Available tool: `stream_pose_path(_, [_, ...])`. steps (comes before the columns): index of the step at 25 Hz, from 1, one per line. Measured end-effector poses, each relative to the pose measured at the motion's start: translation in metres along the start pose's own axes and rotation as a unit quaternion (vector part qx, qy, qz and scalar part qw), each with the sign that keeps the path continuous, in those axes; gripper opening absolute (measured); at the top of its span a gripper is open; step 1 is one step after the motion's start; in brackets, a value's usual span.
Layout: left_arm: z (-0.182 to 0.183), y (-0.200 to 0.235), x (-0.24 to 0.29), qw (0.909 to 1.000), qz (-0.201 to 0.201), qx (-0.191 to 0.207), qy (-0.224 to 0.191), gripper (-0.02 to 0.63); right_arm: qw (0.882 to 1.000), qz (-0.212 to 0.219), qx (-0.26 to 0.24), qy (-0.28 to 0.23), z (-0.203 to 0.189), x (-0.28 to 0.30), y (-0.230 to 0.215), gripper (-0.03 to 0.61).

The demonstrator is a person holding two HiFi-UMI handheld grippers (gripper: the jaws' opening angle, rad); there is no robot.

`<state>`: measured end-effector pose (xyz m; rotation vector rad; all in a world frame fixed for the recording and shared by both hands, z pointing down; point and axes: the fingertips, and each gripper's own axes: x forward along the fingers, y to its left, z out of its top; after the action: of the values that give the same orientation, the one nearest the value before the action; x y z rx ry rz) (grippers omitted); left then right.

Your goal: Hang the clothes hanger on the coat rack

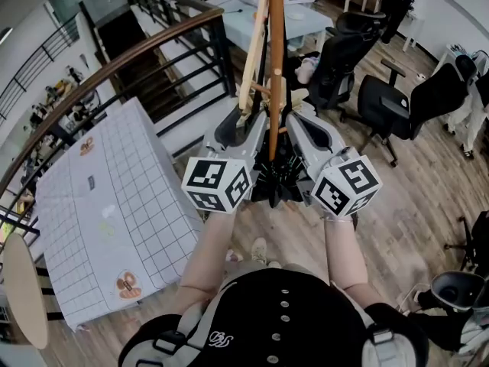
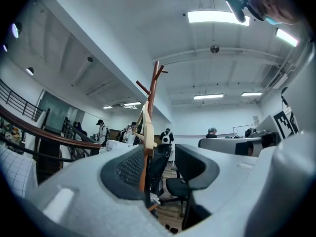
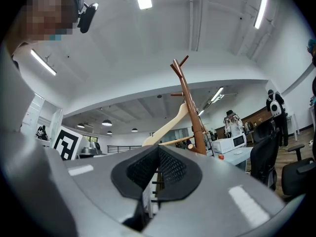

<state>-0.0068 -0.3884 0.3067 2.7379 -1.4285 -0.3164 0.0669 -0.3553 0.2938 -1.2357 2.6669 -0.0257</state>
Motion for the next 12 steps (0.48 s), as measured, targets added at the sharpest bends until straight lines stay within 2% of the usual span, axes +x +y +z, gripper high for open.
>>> stream_pose_path(5, [-0.009,-0.013,-0.015,0.9999,-0.005,-0.010,0.002,0.187,1.000,0.004,0.004,0.008,-0.007,-0.008,0.008,0.000])
stream_pose_path(10, [-0.014,-0.035,-0.024,0.9982,-0.052,-0.028,-0.009,0.186,1.000,0.007,0.009,0.016,-0.014,-0.016,0.013,0.000])
stream_pose_path(12, [-0.015,-0.040,-0.026,0.9978,-0.058,-0.029,-0.011,0.179,1.000,0.009,0.012,0.018,-0.017,-0.018,0.015,0.000])
